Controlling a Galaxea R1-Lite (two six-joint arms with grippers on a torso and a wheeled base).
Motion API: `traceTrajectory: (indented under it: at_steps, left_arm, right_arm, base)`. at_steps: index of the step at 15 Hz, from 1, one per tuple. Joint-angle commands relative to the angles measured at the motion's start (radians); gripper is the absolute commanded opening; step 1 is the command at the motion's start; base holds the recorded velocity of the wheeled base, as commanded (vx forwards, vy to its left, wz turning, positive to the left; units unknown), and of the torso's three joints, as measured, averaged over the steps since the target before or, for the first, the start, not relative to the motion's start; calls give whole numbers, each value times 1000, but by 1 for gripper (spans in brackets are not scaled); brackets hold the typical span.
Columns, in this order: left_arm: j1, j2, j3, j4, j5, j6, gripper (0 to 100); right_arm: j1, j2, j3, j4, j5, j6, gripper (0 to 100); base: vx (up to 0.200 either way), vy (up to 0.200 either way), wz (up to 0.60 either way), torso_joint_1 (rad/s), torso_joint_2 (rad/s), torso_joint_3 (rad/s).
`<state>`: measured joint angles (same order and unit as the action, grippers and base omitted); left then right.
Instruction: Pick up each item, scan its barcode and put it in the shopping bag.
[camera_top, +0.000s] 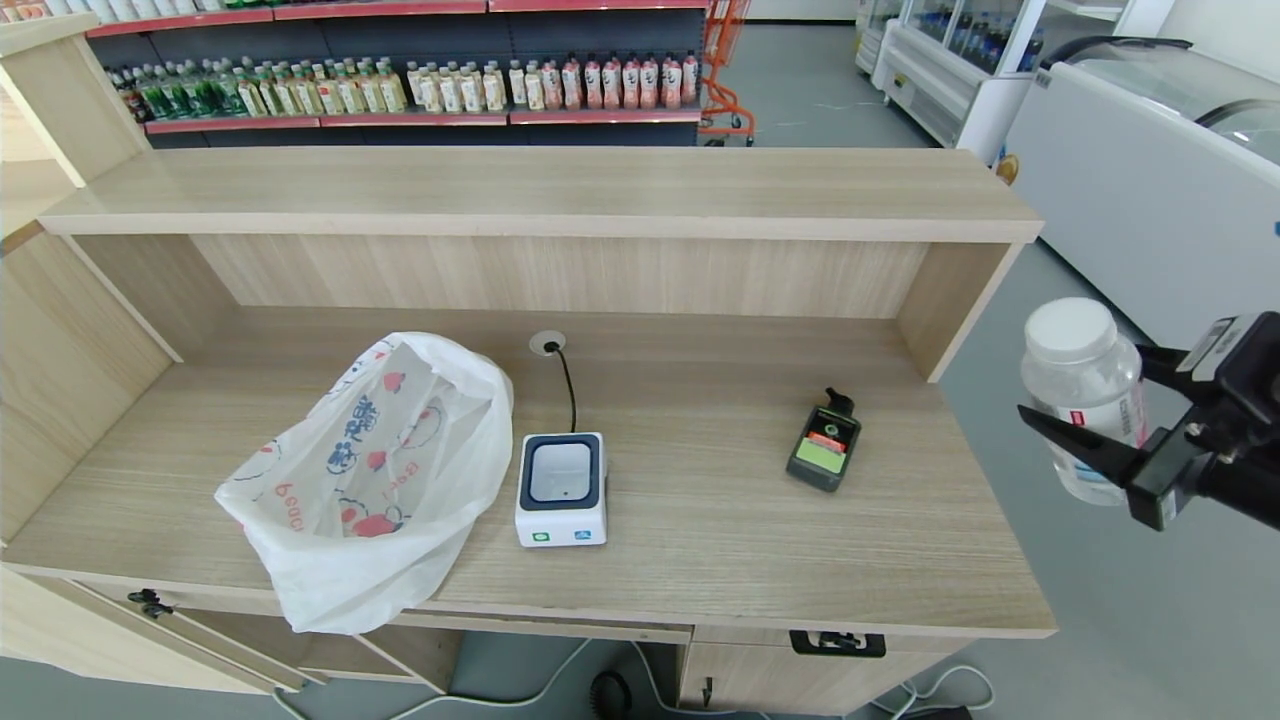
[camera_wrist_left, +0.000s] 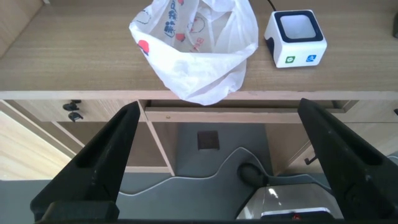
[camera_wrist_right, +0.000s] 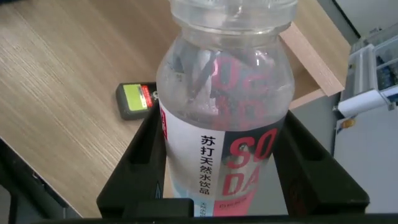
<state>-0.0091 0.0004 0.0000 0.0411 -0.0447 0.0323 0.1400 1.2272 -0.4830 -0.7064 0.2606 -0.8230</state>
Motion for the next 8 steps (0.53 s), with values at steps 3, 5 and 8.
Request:
traceTrajectory:
  at_steps: [3,5,8]
  left_arm:
    - [0,0,0,0,0,3,100]
    - [0,0,0,0,0,0,100]
    - [0,0,0,0,0,0,100]
  right_arm:
    - [16,-15,-8,-1,0,-7,0]
    - [38,-38,15,1,0,-8,0]
    - [90,-31,15,-4,-4,-5,0]
  base:
    - [0,0,0,0,0,0]
    - [0,100,0,4,1,1]
    - [0,200,0,-2,-1,2]
